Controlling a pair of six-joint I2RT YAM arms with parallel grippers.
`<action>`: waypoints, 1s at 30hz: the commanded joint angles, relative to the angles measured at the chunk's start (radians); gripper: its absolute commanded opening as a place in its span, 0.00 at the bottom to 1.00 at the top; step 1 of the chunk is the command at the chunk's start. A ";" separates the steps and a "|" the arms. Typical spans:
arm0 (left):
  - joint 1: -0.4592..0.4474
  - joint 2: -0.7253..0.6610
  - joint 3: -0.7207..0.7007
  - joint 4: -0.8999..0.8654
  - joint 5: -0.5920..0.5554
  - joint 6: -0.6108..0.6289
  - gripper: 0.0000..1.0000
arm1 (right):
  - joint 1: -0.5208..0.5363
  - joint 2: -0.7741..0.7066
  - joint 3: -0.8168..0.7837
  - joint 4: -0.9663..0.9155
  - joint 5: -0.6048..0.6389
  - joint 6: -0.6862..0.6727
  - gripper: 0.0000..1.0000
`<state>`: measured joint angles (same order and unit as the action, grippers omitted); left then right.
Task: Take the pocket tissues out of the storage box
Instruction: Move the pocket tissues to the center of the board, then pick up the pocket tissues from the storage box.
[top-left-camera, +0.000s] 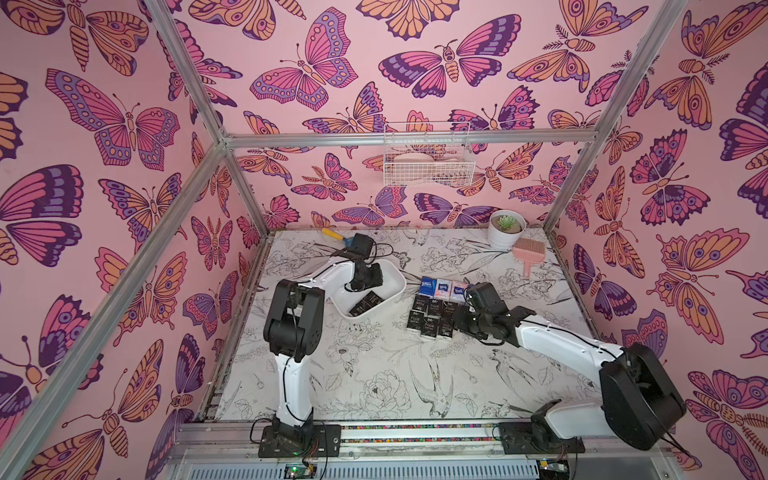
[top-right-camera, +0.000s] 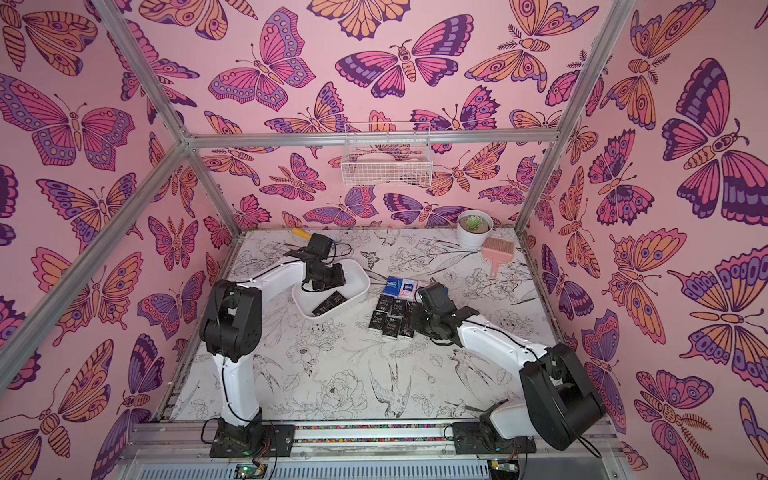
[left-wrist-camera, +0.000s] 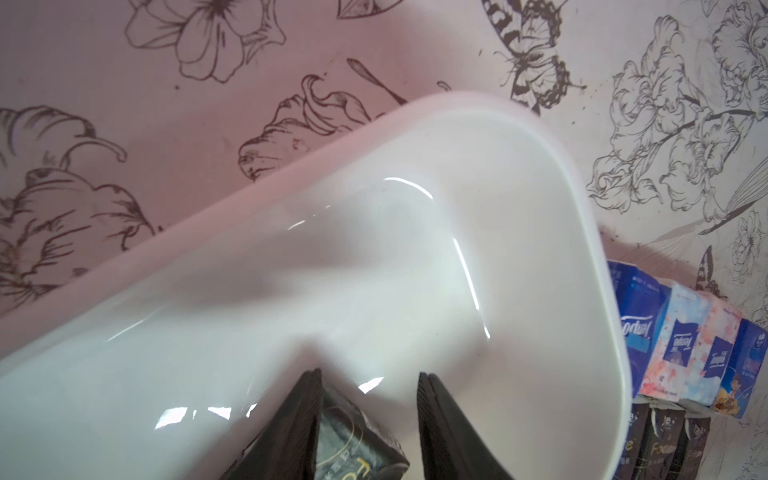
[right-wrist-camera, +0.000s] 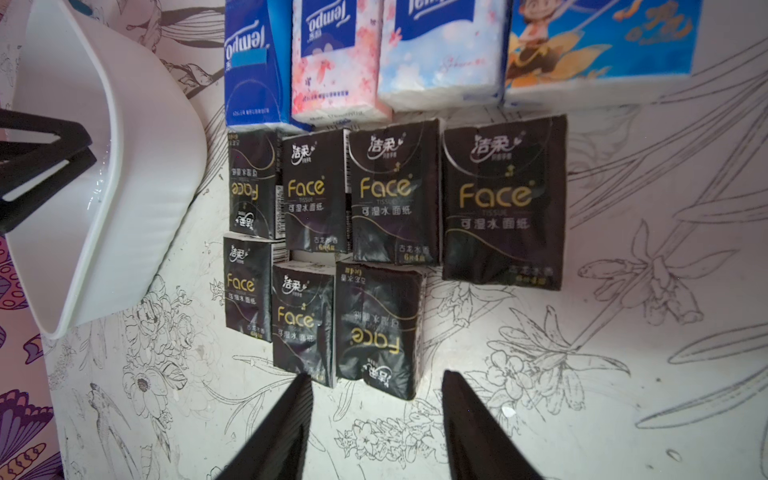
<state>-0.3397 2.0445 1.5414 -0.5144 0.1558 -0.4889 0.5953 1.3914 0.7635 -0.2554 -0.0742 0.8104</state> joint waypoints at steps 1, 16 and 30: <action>-0.010 0.017 0.078 -0.084 -0.042 0.069 0.45 | -0.007 0.000 0.015 -0.026 0.020 -0.016 0.54; -0.010 0.061 0.254 -0.387 -0.111 0.341 0.48 | -0.006 0.079 0.058 -0.011 -0.017 -0.028 0.55; -0.009 0.124 0.159 -0.423 -0.104 0.311 0.49 | -0.006 0.114 0.057 -0.001 -0.046 -0.034 0.56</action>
<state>-0.3500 2.1212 1.7073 -0.9142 0.0803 -0.1658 0.5953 1.4975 0.8078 -0.2539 -0.1104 0.7872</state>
